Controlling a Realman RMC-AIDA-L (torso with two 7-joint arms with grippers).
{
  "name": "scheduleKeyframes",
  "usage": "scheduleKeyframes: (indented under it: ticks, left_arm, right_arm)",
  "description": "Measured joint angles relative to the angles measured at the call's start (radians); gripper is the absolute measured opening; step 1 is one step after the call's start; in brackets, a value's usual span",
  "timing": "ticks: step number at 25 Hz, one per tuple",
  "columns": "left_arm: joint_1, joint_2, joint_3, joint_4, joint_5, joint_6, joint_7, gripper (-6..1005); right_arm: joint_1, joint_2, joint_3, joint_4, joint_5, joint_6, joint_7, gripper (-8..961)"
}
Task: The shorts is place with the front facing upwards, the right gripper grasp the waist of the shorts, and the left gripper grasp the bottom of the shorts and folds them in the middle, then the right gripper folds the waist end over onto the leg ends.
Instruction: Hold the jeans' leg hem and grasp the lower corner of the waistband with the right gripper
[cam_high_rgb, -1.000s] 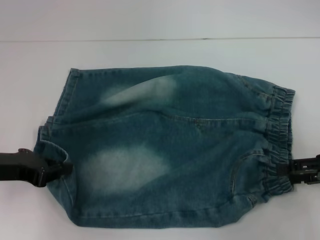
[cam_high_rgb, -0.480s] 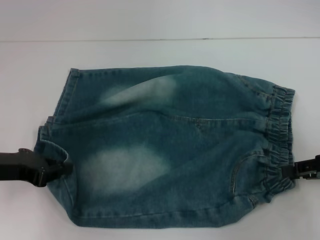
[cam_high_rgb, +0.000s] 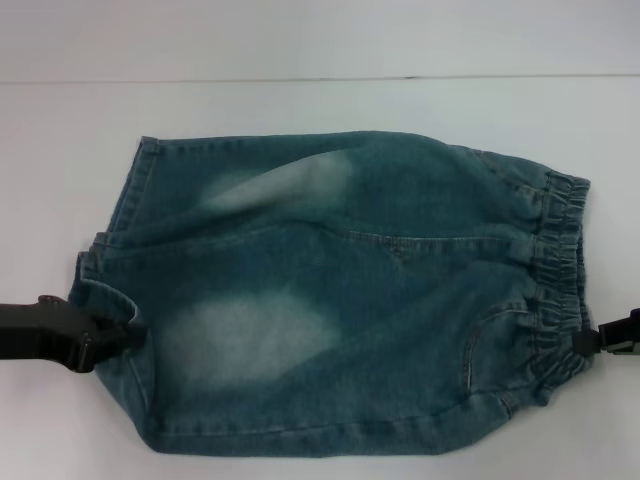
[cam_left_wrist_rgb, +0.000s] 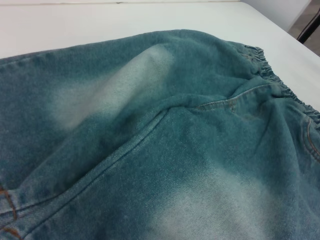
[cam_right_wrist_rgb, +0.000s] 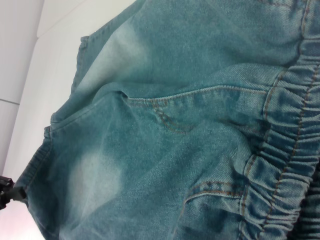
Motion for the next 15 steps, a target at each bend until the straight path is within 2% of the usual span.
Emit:
scheduleKeyframes:
  ticks: [1, 9, 15]
  left_arm:
    - [0.000, 0.000, 0.000, 0.000, 0.000, 0.000, 0.000, 55]
    - [0.000, 0.001, 0.000, -0.001, -0.015, 0.000, 0.000, 54]
    - [0.009, 0.003, -0.007, -0.002, -0.064, -0.002, 0.011, 54]
  right_arm:
    - [0.000, -0.001, 0.003, 0.000, 0.000, 0.000, 0.000, 4]
    - [0.001, -0.006, 0.030, 0.000, 0.012, -0.001, 0.000, 8]
    - [-0.008, -0.004, 0.036, 0.002, 0.110, 0.007, -0.008, 7]
